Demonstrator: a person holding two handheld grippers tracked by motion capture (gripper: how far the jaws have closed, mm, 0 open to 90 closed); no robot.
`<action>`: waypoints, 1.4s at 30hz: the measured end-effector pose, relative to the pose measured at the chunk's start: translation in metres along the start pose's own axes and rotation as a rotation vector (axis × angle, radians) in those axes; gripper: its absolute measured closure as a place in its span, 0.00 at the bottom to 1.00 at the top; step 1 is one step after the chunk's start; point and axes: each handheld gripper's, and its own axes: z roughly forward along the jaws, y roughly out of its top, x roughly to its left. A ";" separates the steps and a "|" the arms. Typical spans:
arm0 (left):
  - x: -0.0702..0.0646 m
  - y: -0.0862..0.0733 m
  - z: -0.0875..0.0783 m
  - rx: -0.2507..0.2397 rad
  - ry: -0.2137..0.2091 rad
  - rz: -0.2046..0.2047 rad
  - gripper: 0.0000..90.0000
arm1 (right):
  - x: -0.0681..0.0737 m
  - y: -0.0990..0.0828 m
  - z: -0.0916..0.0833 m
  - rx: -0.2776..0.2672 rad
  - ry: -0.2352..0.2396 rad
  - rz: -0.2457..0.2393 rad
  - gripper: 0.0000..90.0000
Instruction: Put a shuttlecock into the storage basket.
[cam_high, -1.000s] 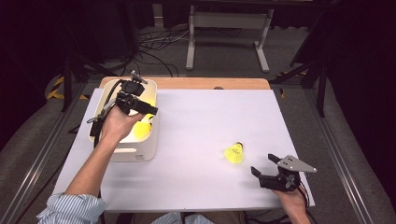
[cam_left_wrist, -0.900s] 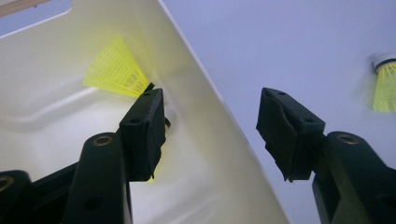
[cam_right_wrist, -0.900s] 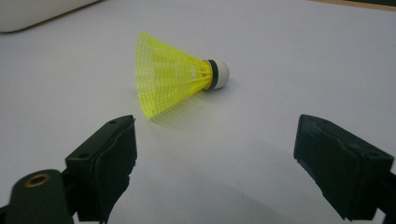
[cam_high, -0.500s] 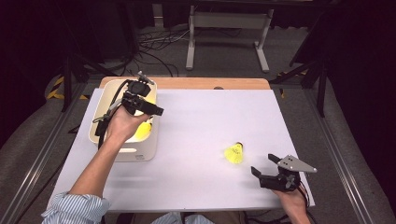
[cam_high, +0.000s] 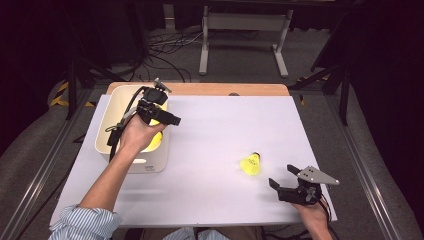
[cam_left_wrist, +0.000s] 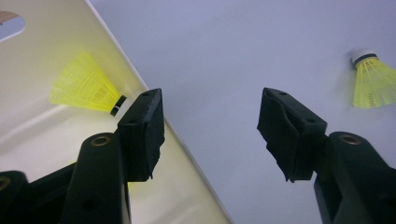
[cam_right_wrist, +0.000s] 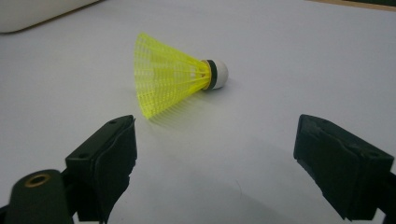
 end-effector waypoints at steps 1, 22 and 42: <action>-0.001 0.000 0.000 -0.001 0.001 0.001 0.45 | 0.000 0.000 0.000 0.000 -0.001 0.000 0.16; -0.015 0.005 -0.001 -0.016 -0.030 0.035 0.45 | 0.000 0.001 0.000 0.001 -0.006 0.005 0.16; -0.030 0.002 0.006 -0.018 -0.050 0.067 0.43 | -0.001 0.001 0.000 -0.004 -0.011 0.012 0.15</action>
